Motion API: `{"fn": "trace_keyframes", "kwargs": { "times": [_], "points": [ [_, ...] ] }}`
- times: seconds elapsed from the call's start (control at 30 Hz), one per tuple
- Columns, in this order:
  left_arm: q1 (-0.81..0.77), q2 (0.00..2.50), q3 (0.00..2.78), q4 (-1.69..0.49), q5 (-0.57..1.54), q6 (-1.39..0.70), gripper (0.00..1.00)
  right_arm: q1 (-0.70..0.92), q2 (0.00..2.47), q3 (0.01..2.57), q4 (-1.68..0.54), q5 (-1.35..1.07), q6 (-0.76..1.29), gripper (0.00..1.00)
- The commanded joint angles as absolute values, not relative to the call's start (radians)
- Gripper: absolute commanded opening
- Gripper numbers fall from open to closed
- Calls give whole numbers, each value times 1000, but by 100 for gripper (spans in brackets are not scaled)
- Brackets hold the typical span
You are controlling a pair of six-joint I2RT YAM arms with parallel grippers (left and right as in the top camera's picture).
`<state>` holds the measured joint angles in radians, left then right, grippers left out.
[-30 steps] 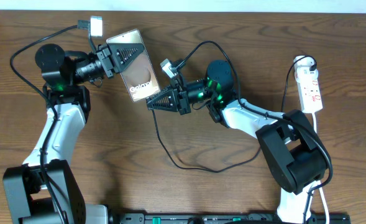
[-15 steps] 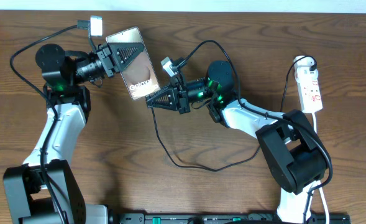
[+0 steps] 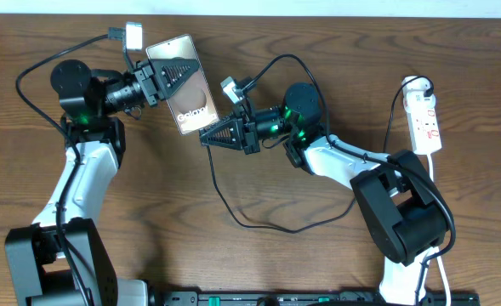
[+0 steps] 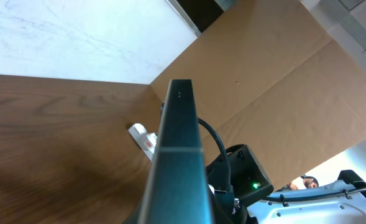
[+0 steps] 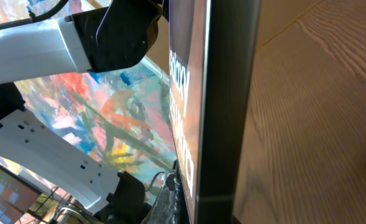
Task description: Plug charger to phone and switch on socket
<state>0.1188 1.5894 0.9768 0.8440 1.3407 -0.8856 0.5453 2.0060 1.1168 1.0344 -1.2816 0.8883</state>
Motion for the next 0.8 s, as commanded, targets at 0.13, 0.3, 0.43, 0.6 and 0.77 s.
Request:
{"fn": "trace_keyframes", "kwargs": {
  "times": [0.13,0.3,0.43,0.6,0.77],
  "points": [
    [79,1588,937,833,1491,-868,8,518,1983,1164,1063,-1104,898,2],
    [79,1588,937,833,1480,-869,8,518,1983,1164,1058,-1110,905,9],
    [81,1588,937,833,1480,-869,8,517,1983,1164,1058,-1110,905,19],
    [99,1588,937,833,1480,-869,8,517,1983,1164,1058,-1114,905,44],
    [125,1588,937,832,1481,-870,8,517,1983,1164,1058,-1117,905,71]
  ]
}}
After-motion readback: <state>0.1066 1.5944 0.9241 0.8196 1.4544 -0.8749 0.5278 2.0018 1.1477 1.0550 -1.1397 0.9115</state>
